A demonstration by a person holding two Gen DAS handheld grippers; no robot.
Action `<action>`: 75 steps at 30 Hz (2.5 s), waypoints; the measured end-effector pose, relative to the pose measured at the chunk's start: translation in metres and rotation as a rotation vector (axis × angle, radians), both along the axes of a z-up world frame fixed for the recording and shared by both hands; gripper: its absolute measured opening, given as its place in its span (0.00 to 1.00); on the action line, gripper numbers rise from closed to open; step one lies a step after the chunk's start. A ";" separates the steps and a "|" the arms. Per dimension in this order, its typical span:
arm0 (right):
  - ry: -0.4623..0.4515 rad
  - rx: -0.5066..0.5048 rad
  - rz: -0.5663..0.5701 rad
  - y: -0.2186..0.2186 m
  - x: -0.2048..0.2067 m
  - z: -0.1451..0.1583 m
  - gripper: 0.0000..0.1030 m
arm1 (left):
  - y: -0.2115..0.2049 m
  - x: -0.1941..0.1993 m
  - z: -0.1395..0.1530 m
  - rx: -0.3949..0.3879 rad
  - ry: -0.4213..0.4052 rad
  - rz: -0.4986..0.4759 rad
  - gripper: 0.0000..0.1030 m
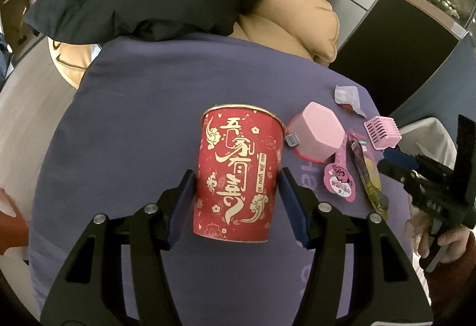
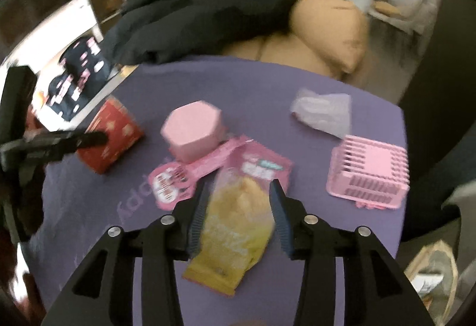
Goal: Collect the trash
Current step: 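Lift the chip packet with the right tool while the left tool holds the cup, then carry the red cup and chip packet over the bin with both tools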
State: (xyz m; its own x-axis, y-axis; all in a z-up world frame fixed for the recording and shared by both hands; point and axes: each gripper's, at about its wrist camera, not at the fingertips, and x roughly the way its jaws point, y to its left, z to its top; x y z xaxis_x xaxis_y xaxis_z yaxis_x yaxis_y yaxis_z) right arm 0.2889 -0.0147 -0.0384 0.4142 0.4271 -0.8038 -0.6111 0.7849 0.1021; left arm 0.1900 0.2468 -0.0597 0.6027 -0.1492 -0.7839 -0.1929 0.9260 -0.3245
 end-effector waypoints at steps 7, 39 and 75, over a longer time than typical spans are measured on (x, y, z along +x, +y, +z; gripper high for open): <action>0.022 -0.027 -0.072 0.003 0.011 -0.028 0.40 | -0.001 -0.001 0.001 0.014 0.006 -0.002 0.53; -0.039 -0.039 0.105 -0.001 -0.078 0.012 0.08 | -0.050 -0.044 0.022 0.026 0.046 -0.054 0.53; -0.066 0.015 -0.010 -0.109 -0.117 0.025 0.08 | -0.159 -0.038 0.072 0.046 -0.062 -0.236 0.53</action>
